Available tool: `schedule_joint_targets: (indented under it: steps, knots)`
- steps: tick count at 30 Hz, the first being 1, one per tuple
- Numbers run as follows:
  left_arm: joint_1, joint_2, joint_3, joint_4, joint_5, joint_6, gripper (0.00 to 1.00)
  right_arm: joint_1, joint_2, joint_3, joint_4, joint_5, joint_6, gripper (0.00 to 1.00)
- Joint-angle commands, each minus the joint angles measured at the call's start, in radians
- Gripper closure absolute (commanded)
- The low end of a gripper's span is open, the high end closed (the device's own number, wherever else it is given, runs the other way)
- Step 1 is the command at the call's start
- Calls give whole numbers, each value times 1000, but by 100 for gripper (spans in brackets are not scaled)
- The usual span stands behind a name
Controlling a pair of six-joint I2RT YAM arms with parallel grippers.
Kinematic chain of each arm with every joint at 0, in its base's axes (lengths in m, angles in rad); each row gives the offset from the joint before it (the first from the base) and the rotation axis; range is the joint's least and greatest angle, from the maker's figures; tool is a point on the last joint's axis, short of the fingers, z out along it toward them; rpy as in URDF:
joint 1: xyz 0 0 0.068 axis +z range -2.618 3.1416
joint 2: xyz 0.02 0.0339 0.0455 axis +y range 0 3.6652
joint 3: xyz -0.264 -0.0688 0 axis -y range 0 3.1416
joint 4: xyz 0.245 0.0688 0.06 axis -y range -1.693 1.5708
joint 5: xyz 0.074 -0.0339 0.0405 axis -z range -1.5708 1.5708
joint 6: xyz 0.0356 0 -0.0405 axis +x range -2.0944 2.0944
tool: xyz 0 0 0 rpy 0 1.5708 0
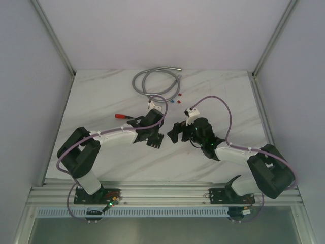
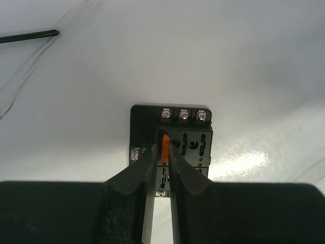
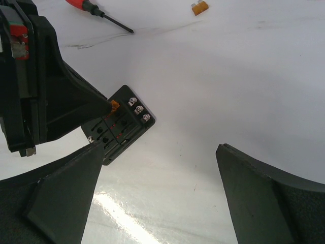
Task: Snap on the fuse box
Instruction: Install the fuse at the fuse box base.
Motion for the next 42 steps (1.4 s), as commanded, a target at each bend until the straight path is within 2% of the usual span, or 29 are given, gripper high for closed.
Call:
schedule_joint_targets:
  steps: [1,11,18,31,42]
  knots:
    - [7,21,36,-28,19,3,76,-5,-15,6,18,5,-2,0]
    - [6,49,46,-46,41,-7,87,-7,-16,6,16,4,0,0]
    - [9,73,33,-71,21,-39,100,-7,-10,8,16,-1,0,0]
    - [81,150,9,-82,96,-79,100,-7,11,11,25,-20,9,0]
    - [49,199,36,-196,32,-91,100,-7,37,29,18,-43,25,0]
